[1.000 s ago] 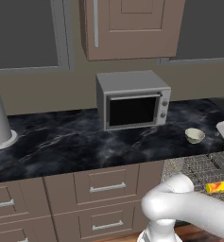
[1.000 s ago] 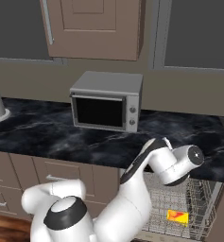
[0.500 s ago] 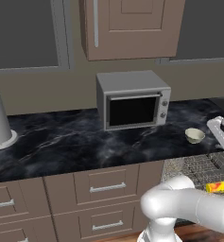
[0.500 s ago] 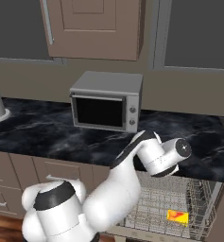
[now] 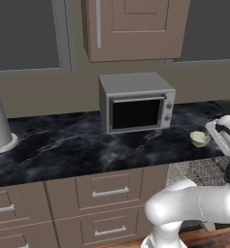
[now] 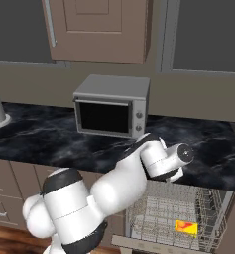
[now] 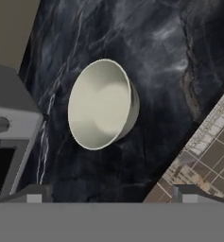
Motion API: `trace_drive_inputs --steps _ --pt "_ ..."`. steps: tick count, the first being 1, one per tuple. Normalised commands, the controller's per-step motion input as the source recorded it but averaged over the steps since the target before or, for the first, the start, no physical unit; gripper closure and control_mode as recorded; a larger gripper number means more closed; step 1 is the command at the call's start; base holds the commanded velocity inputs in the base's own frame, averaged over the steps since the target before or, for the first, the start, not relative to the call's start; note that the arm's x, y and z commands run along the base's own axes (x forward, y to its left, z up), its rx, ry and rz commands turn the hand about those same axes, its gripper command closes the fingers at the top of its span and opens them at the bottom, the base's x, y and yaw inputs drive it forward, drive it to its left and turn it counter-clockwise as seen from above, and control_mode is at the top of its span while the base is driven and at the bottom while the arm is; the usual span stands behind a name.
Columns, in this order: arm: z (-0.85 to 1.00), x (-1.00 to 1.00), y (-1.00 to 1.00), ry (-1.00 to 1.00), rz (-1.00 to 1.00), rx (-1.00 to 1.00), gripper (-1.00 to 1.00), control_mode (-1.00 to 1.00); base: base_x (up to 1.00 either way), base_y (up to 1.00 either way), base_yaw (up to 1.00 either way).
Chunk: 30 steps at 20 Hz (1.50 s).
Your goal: Pick up the cup and bowl from the counter, place them in the dishwasher, and close the dishwasher door.
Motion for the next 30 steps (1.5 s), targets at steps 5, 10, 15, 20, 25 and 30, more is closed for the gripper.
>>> trace_drive_inputs --steps 5,10,15,20,25,30 --pt "-0.29 0.46 -0.31 0.00 0.00 0.00 -1.00 -1.00 0.00 0.00 0.00" --pt "-0.33 0.54 -0.42 0.00 0.00 0.00 -1.00 -1.00 0.00 0.00 0.00" --pt "-0.32 0.48 -0.30 0.00 0.00 0.01 1.00 -1.00 0.00 0.00 0.00" --pt "-0.27 0.24 -0.44 0.00 0.00 0.05 1.00 -1.00 0.00 0.00 0.00" --pt "-0.02 0.02 -0.31 0.00 0.00 0.03 1.00 -1.00 0.00 0.00 0.00" --pt "-0.01 -0.13 0.19 0.00 0.00 -0.01 1.00 -1.00 0.00 0.00 0.00"
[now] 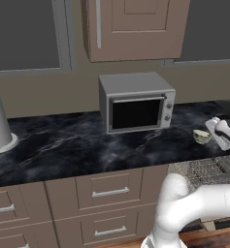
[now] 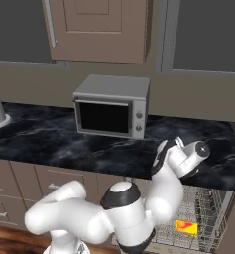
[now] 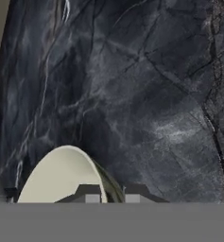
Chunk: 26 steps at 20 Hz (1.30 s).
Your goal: Pick up the cup and bowl from the counter, place them in the dishwasher, and close the dishwasher door.
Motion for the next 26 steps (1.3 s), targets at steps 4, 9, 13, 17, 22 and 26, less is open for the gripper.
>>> trace_drive_inputs --steps 4,9,13,17,22,26 --pt "-0.18 -0.35 0.51 0.00 -0.03 -0.10 1.00 -1.00 0.00 0.00 0.00" --pt "-0.21 -0.33 0.16 0.00 -0.18 -0.15 1.00 -1.00 0.00 0.00 0.00" --pt "-0.08 -0.29 -0.02 0.00 -0.28 -0.04 1.00 -1.00 0.00 0.00 0.00" --pt "0.00 -0.21 -0.40 0.00 -0.08 0.08 1.00 -1.00 0.00 0.00 0.00" --pt "0.00 -0.34 -0.61 0.00 -0.02 0.14 1.00 -1.00 0.00 0.00 0.00" --pt "-0.01 -0.23 -0.49 0.00 0.00 0.01 1.00 -1.00 0.00 0.00 0.00"
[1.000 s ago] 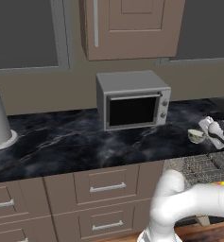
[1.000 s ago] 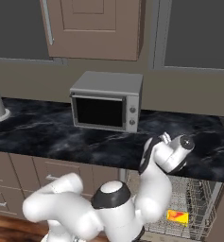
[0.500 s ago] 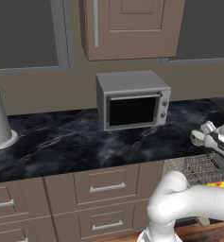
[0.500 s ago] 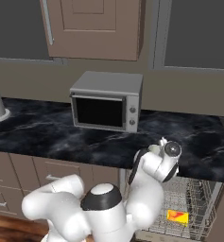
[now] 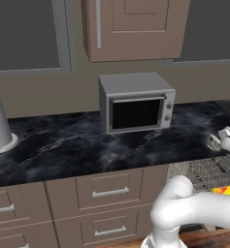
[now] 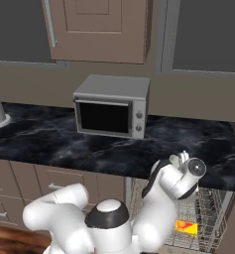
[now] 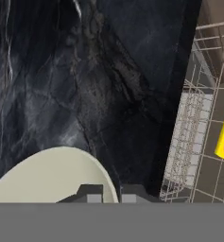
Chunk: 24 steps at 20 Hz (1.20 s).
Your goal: Pick up the cup and bowl from the counter, place them in the dishwasher, and close the dishwasher door.
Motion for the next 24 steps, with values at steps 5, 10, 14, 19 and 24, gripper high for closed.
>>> trace_drive_inputs --steps 5,10,14,19,24 --pt "-0.01 -0.27 -0.33 0.00 0.00 -0.01 1.00 -1.00 0.00 0.00 0.00" --pt "-0.22 -0.26 -0.25 0.01 0.00 -0.01 1.00 -1.00 0.00 0.00 0.00" --pt "-0.52 -0.28 -0.11 0.04 0.00 0.00 1.00 -1.00 0.00 0.00 0.00" --pt "-0.69 -0.25 -0.06 0.08 0.00 0.00 1.00 -1.00 0.00 0.00 0.00" --pt "-0.31 -0.39 -0.21 0.01 0.00 0.00 1.00 -1.00 0.00 0.00 0.00"
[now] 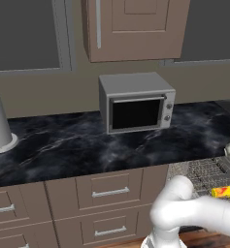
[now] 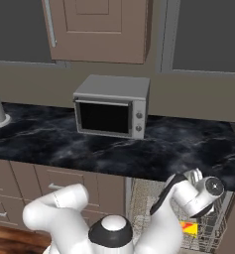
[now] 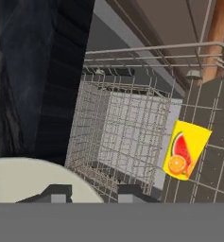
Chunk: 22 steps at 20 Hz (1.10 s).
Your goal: Pick up the cup and bowl from the counter, place them in the dishwasher, and close the dishwasher door.
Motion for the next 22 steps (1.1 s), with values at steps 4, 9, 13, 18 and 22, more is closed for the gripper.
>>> trace_drive_inputs --steps 4,9,13,18,22 --pt "-0.08 -0.60 -0.35 0.00 0.00 0.00 1.00 -1.00 0.00 0.00 0.00" --pt "-0.56 -0.13 -0.30 0.02 0.00 0.00 1.00 -1.00 0.00 0.00 0.00" --pt "-0.73 0.01 -0.24 0.06 0.00 0.00 1.00 -1.00 0.00 0.00 0.00" --pt "-0.65 0.10 -0.40 0.06 0.00 0.00 1.00 -1.00 0.00 0.00 0.00" --pt "-0.52 0.34 -0.47 0.05 0.00 0.00 1.00 -1.00 0.00 0.00 0.00"
